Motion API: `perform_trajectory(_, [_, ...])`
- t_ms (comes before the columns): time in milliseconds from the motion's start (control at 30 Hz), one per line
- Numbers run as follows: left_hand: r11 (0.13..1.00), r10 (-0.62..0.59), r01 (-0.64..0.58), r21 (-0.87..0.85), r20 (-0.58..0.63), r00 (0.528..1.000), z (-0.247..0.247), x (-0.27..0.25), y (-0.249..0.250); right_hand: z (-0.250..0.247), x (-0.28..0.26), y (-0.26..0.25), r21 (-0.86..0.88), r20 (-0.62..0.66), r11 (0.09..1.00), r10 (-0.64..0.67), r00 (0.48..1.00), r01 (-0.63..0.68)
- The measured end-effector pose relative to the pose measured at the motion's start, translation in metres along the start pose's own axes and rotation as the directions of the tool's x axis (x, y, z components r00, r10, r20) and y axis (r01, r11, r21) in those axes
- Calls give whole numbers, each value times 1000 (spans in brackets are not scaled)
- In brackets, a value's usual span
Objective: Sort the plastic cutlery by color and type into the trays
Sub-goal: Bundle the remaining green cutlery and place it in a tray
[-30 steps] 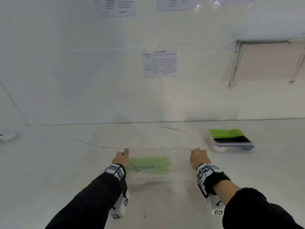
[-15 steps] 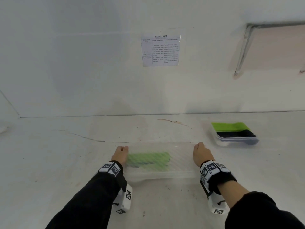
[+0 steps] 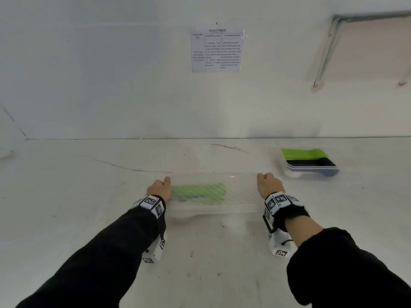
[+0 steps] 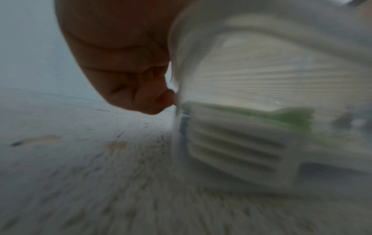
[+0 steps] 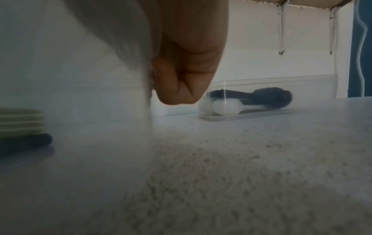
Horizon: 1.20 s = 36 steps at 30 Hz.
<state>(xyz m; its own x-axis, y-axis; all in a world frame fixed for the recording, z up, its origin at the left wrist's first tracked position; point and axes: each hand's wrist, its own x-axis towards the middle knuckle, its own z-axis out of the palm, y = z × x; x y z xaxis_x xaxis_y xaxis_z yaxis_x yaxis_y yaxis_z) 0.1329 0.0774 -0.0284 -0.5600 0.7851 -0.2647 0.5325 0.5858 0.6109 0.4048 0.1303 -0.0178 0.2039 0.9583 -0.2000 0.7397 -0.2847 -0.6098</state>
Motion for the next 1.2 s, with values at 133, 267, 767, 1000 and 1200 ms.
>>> perform_trajectory(133, [994,-77,74,75,29,997,0,-16,-11,2,-11,2,25,-24,997,72,997,-72])
perform_trajectory(267, [989,-99,93,113,44,994,1,-29,-7,4,-22,5,35,-6,996,87,996,-86])
perform_trajectory(767, [999,15,-21,-40,-144,989,10,-25,-5,5,-27,8,55,-68,997,50,996,-46])
perform_trajectory(1000, [973,180,-184,-138,-45,983,15,-43,-11,2,-26,11,9,56,992,-123,991,123])
perform_trajectory(1200, [974,227,-227,6,31,974,15,-45,-13,6,-28,9,-89,117,982,-154,981,165])
